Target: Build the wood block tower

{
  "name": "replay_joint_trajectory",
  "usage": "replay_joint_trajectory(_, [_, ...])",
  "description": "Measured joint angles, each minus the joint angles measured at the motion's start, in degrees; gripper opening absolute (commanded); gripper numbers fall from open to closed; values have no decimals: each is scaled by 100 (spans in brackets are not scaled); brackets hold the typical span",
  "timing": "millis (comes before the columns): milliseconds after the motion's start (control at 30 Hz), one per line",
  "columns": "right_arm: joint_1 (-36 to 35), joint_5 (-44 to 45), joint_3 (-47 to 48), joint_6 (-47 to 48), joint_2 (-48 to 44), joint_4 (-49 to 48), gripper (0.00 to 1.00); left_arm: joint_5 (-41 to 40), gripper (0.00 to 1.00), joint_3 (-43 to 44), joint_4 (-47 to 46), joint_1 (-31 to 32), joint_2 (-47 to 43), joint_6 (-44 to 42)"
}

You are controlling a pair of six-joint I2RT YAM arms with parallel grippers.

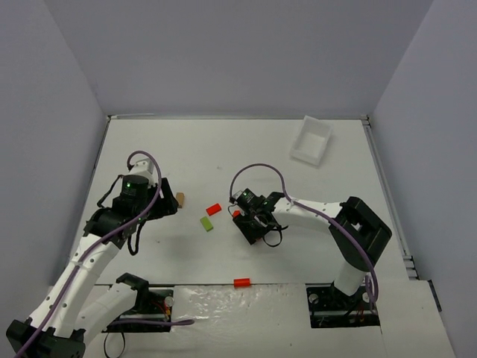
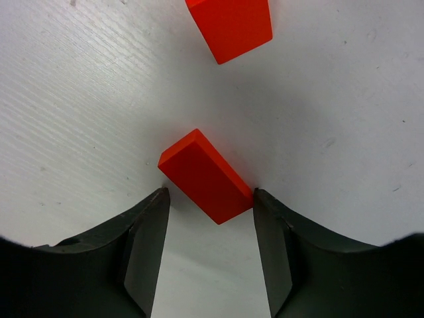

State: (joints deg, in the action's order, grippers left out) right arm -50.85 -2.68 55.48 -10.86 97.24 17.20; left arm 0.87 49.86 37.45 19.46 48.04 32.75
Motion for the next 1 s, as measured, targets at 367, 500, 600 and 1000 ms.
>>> replay_joint_trajectory(367, [-358, 43, 4, -30, 5, -1, 32, 1, 62, -10, 98, 0, -226, 113])
replay_joint_trajectory(500, [-407, 45, 4, -69, 6, -1, 27, 20, 62, -50, 115, 0, -259, 176])
replay_joint_trajectory(600, [-412, 53, 17, -70, 16, 7, 12, 60, 62, -97, 142, 0, -261, 213])
replay_joint_trajectory(1000, [-437, 265, 173, 318, -428, 34, 0, 608, 62, -68, 132, 0, -210, 422])
